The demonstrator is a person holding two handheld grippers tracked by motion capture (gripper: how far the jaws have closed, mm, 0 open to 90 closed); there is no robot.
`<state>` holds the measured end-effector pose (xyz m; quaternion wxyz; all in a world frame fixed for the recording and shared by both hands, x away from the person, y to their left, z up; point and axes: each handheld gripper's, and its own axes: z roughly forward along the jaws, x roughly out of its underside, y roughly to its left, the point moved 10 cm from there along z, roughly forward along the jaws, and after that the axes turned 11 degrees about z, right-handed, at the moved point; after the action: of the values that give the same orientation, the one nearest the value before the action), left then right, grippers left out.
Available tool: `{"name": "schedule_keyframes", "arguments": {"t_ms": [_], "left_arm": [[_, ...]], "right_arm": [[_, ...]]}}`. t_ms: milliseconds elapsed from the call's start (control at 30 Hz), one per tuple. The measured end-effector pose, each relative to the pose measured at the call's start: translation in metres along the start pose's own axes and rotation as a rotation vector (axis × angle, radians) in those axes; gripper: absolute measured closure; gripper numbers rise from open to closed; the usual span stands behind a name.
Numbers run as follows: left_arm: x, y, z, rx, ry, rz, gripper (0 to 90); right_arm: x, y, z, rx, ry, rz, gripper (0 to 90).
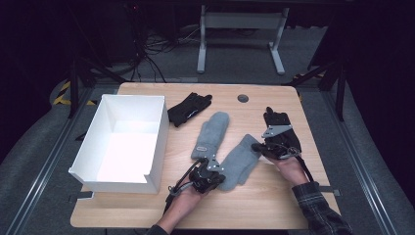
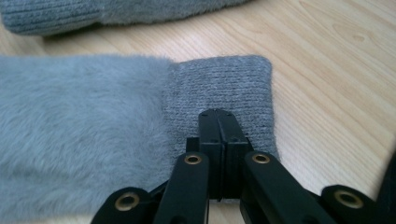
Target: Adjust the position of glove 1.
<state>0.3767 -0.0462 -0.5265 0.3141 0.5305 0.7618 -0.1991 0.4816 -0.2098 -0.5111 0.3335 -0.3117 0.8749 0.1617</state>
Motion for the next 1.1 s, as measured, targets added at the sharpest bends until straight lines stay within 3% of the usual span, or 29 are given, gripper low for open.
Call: {"name": "schedule_keyframes", "arguments": {"t_ms": [400,800,1100], "left_arm": [[0.000,0.014,0.001,-0.017,0.010,-0.028,90.0],[-0.004,0.033,0.005,-0.047,0.017,-0.065,90.0],[-0.011,0.040,0.010,-0.066,0.014,-0.064,90.0]], "right_arm": [[0.024,0.007,-0.023,0.006,0.045,-0.006,90.0],[0.059,0.037,-0.052,-0.076,0.074,-0.036,90.0],[0.075,0.060,-0.065,-0.144,0.074,-0.069,90.0]]}}
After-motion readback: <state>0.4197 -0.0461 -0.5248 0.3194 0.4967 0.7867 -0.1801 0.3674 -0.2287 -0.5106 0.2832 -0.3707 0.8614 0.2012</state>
